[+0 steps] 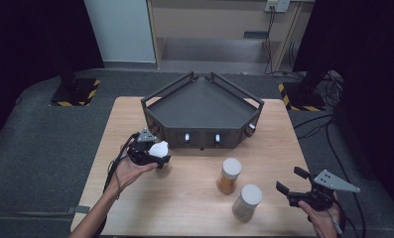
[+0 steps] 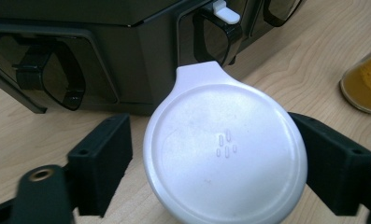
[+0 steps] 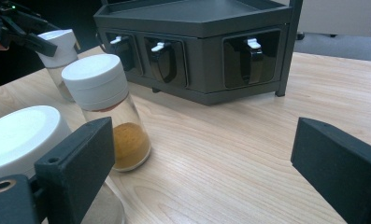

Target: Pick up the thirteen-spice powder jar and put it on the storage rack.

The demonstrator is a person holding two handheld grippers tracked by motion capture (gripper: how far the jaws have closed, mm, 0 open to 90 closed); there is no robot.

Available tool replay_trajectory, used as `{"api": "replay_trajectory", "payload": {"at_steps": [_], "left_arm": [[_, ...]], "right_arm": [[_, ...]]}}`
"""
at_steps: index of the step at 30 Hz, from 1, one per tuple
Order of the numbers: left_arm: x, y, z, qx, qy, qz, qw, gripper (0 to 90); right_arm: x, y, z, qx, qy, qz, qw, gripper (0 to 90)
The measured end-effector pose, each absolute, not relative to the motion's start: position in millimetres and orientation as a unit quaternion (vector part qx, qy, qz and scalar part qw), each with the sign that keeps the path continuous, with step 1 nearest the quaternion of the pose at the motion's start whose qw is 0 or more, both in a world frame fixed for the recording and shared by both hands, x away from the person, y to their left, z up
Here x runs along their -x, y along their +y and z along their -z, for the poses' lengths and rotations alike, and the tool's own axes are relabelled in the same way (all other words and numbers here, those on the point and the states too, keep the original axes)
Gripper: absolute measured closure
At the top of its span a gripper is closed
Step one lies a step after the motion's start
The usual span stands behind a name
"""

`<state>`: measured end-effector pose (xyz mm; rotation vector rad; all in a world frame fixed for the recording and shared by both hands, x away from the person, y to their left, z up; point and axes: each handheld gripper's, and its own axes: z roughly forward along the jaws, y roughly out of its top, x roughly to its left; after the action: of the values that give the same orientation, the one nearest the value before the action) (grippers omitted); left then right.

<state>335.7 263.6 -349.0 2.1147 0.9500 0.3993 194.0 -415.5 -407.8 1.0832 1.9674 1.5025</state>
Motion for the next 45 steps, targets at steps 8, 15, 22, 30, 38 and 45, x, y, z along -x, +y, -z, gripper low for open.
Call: {"api": "replay_trajectory", "payload": {"at_steps": [8, 15, 22, 30, 38, 45], "left_arm": [[-332.5, 262.9, 348.7, -0.831, 0.363, -0.161, 0.389, 29.4], [-330.6, 262.9, 349.1, -0.831, 0.362, -0.165, 0.389, 29.6], [-328.1, 264.6, 349.3, -0.833, 0.355, -0.166, 0.391, 29.8], [-327.8, 264.7, 345.4, -0.84, 0.345, -0.159, 0.387, 29.8], [-325.9, 264.3, 336.4, -0.843, 0.334, -0.156, 0.393, 29.8], [-327.7, 266.7, 323.3, -0.847, 0.324, -0.148, 0.395, 29.8]], "right_arm": [[-193.4, -415.3, 407.8, -0.391, 0.71, -0.543, 0.221, 6.5], [-193.0, -415.7, 408.6, -0.391, 0.707, -0.547, 0.222, 4.4], [-193.0, -415.5, 409.2, -0.392, 0.705, -0.547, 0.223, 2.6], [-191.8, -413.9, 409.4, -0.392, 0.703, -0.548, 0.229, 1.6], [-190.3, -413.1, 411.2, -0.404, 0.691, -0.552, 0.233, 2.5], [-190.5, -412.9, 411.1, -0.402, 0.693, -0.552, 0.233, 2.9]]}}
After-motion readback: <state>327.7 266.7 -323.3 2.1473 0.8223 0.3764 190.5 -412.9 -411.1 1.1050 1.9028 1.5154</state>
